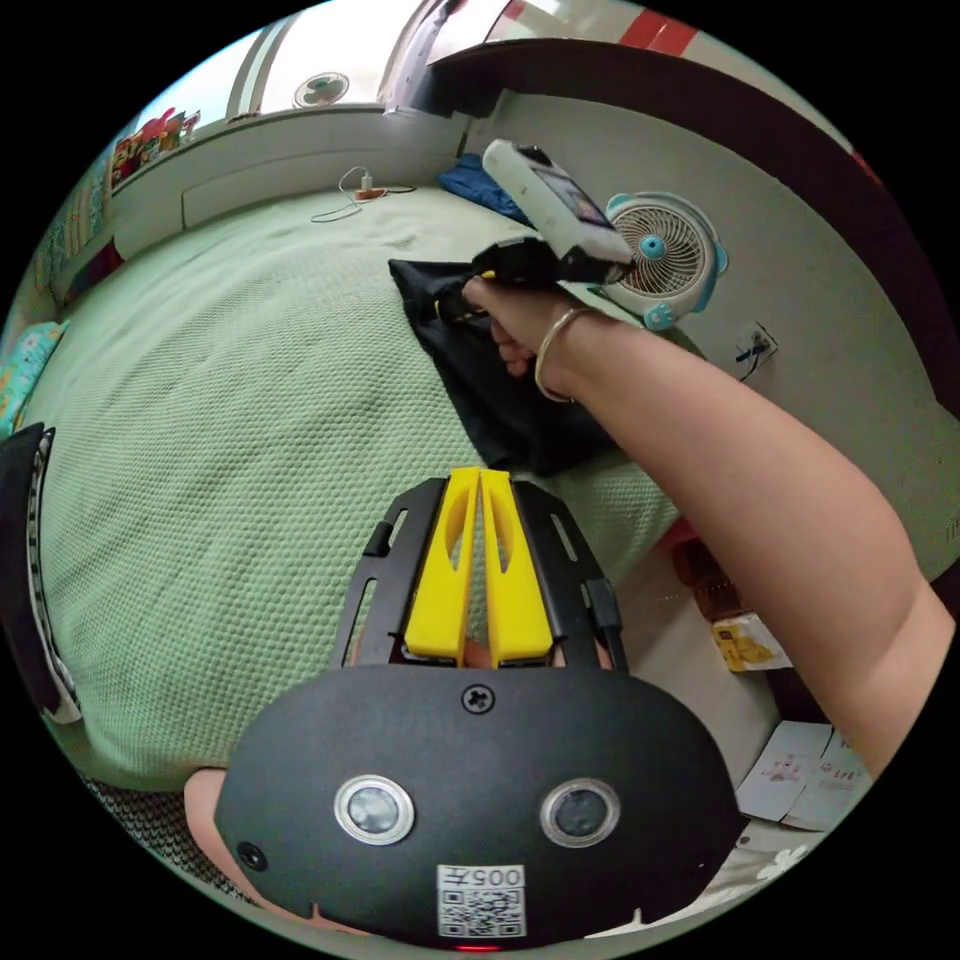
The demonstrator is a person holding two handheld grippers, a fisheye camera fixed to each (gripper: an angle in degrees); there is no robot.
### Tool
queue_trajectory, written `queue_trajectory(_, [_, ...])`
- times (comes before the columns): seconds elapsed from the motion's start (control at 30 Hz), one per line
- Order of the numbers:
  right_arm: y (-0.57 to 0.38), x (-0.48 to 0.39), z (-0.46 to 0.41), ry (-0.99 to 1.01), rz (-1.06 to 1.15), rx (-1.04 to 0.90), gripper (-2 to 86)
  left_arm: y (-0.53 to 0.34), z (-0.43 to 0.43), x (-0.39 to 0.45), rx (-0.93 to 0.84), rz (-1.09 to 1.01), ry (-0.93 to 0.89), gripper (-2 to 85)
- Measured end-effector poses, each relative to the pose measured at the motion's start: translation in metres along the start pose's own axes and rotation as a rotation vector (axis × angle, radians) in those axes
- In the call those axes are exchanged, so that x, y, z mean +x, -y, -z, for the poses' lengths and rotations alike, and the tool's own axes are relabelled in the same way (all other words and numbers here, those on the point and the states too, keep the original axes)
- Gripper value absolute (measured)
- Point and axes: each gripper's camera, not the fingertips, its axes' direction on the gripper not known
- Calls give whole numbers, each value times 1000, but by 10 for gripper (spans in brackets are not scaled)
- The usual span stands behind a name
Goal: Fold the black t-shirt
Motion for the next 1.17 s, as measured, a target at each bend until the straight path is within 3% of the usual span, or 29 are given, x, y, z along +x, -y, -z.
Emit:
queue_trajectory(0.2, [-25,-3,50,140,-35,73,-9,-30,54,-43,32,10,22,-6])
queue_trajectory(0.37, [-94,-32,85,147,-89,22,-10,-59,86,-78,34,29,77,-6])
queue_trajectory(0.47, [-102,-59,76,54,-42,12,-11,-77,107,-101,17,59,86,-6])
queue_trajectory(0.63, [-89,-68,80,116,-129,-56,-13,-127,178,-153,54,135,48,-5])
queue_trajectory(0.77, [-97,-139,136,155,4,54,-11,-174,235,-202,105,189,150,2])
queue_trajectory(0.9, [-107,-230,156,274,88,55,-10,-239,286,-273,111,326,139,51])
queue_trajectory(1.17, [-106,-402,194,316,336,104,-12,-330,377,-363,172,415,357,105])
